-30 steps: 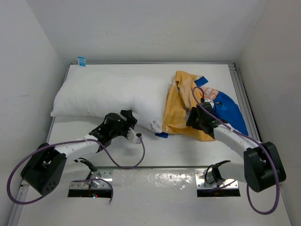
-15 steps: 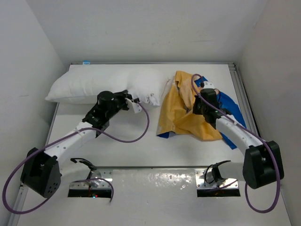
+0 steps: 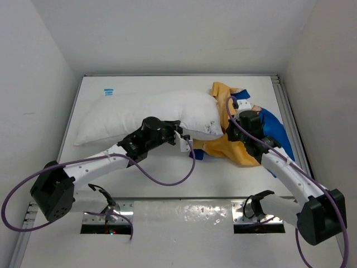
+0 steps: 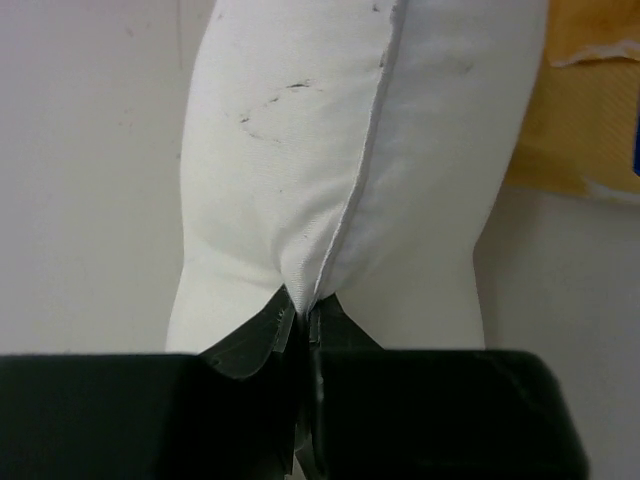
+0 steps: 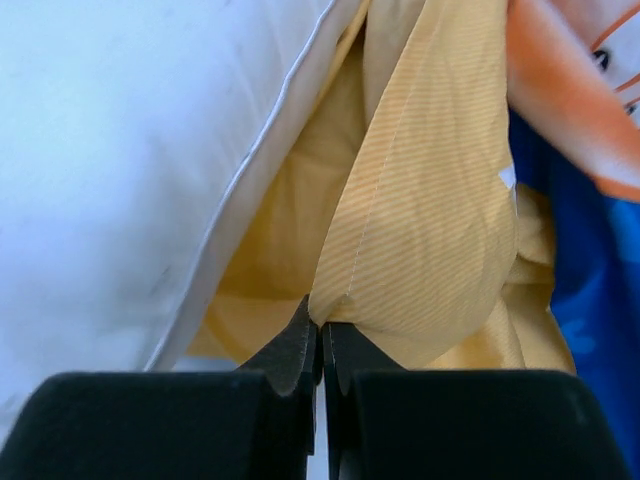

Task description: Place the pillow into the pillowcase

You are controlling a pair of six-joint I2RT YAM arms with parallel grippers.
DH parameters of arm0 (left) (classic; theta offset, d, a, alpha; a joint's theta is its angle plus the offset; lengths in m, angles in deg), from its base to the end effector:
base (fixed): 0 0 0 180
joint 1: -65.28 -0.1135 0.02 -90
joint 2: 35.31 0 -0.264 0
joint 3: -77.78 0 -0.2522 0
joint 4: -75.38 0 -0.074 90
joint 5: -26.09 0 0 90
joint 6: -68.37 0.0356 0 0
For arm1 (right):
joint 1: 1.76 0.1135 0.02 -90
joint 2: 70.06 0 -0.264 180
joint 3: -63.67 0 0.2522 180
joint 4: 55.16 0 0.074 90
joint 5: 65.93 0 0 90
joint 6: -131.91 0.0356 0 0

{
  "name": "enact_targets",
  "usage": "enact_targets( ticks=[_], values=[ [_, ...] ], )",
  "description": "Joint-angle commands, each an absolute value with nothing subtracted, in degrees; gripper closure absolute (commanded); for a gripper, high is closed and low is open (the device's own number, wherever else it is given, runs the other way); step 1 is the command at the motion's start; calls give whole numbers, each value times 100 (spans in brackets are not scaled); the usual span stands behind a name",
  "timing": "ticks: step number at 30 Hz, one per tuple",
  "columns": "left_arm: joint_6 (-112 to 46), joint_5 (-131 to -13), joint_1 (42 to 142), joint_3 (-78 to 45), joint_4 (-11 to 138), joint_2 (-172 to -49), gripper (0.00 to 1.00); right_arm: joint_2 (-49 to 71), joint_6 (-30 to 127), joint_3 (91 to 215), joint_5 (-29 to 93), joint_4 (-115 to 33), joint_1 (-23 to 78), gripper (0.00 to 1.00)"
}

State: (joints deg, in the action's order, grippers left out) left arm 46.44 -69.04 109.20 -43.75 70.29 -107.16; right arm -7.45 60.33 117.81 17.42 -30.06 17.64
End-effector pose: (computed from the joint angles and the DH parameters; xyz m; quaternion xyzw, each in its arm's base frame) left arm 0.2045 -0.2013 0.2713 0.6866 0.4317 0.0866 0.5786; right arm 0.2269 0.0755 0.2503 0.0199 0.8799 0.1046 0.4631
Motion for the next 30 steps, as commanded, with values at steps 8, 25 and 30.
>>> enact_targets(
  ticks=[8, 25, 30],
  values=[
    [5845, -7481, 11353, -4987, 6655, -11168, 70, -1477, 6073, 10934, 3074, -2927, 1942, 100],
    [1539, -8755, 10405, -2441, 6435, -10912, 25, 275, 6530, 13181, 2153, -3041, 783, 100],
    [1378, -8421, 9895, -1140, 5804, -12455, 68, 1632, 6670, 14351, 2284, -3269, 431, 52]
  ],
)
